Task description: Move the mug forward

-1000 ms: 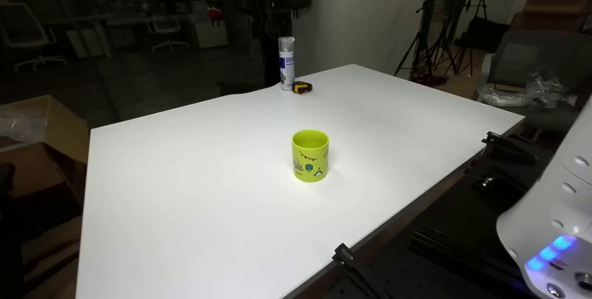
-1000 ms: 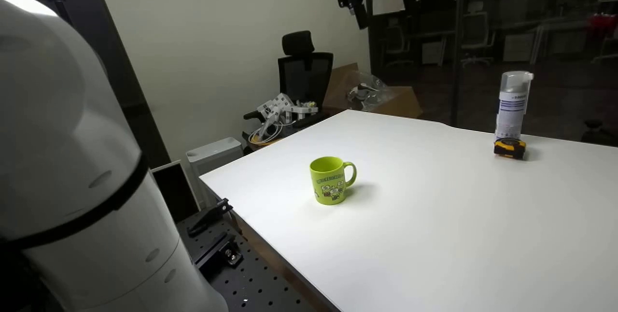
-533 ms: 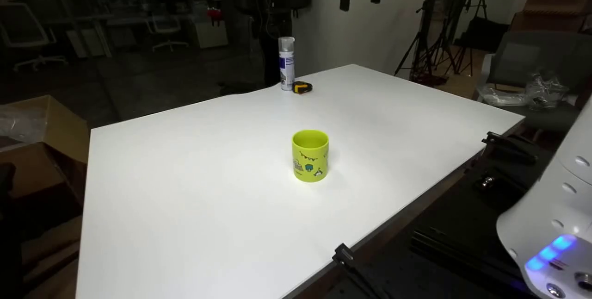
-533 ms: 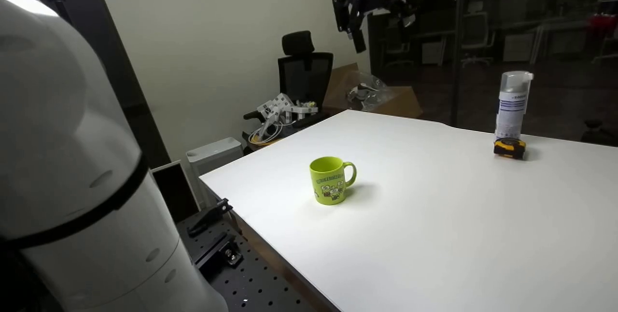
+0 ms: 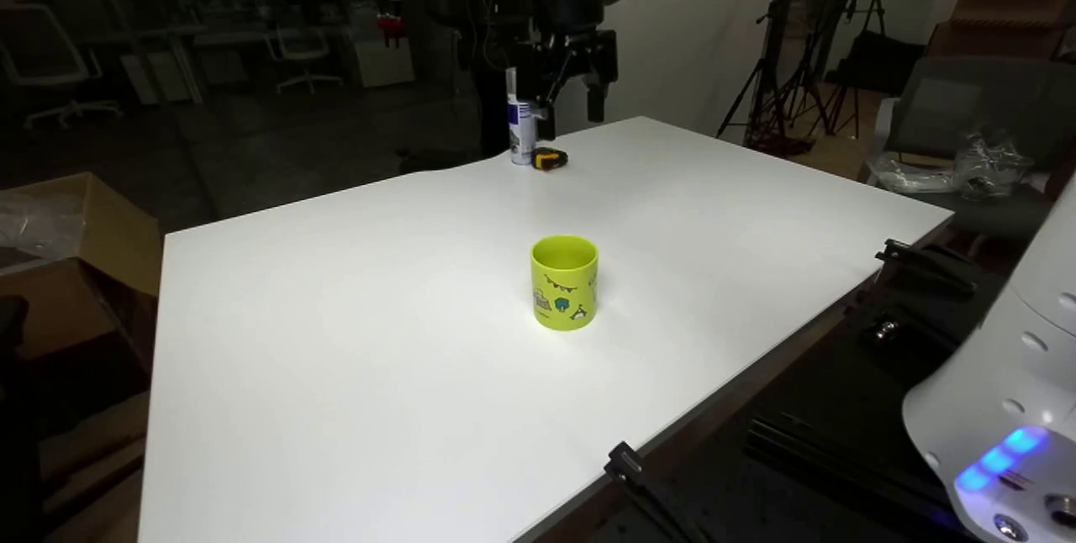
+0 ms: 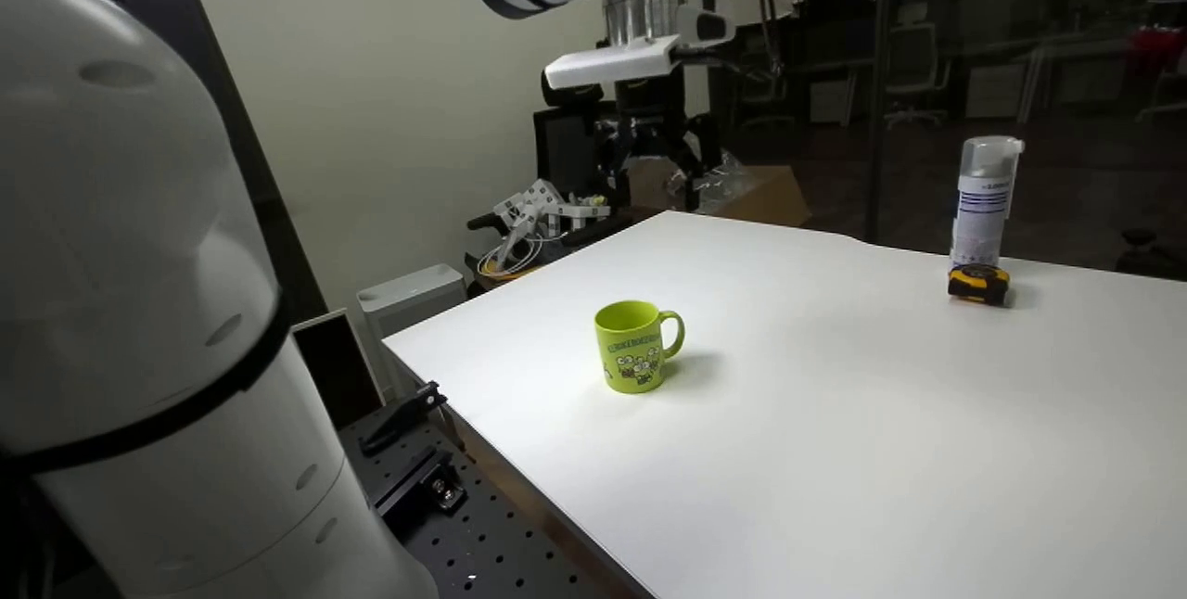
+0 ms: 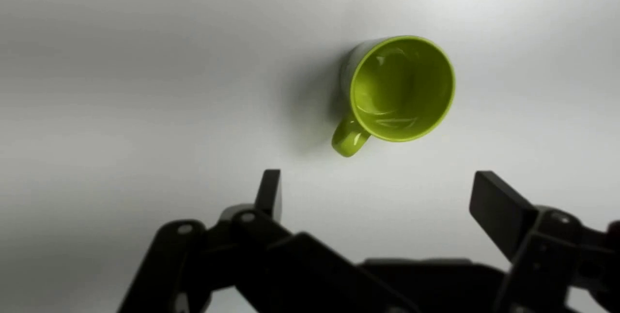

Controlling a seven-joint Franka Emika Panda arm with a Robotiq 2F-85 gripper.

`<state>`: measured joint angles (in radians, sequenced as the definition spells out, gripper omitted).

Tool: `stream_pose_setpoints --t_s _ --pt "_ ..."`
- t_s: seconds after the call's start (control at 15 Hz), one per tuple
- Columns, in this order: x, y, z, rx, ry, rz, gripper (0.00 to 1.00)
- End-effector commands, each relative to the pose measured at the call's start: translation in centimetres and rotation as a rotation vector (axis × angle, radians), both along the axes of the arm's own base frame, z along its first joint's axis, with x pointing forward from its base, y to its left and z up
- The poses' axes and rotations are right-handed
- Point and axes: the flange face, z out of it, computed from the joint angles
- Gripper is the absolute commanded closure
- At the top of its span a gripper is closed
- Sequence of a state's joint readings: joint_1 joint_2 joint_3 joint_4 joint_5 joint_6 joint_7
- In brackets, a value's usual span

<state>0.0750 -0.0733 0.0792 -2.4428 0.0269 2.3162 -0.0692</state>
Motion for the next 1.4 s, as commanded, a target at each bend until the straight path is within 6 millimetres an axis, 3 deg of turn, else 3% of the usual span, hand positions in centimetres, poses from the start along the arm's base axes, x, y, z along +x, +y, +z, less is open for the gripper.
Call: stream_pose_setpoints --t_s 0.0,0.13,0.27,0.73,1.07,1.33 --pt "0.2 1.4 -0.7 0.008 0.016 0.035 0.00" --pt "0.5 2.9 -1.6 0.010 0.033 0.071 0.00" --pt "0.7 2.9 -1.7 0.011 0.034 0.078 0.00" --pt "-4.2 2.5 -3.7 -0.033 0.019 0.122 0.00" --pt "-8.3 0.6 -6.4 -0.045 0.015 0.085 0.00" --pt "-9.8 0.3 -8.6 -0.023 0.028 0.136 0.00"
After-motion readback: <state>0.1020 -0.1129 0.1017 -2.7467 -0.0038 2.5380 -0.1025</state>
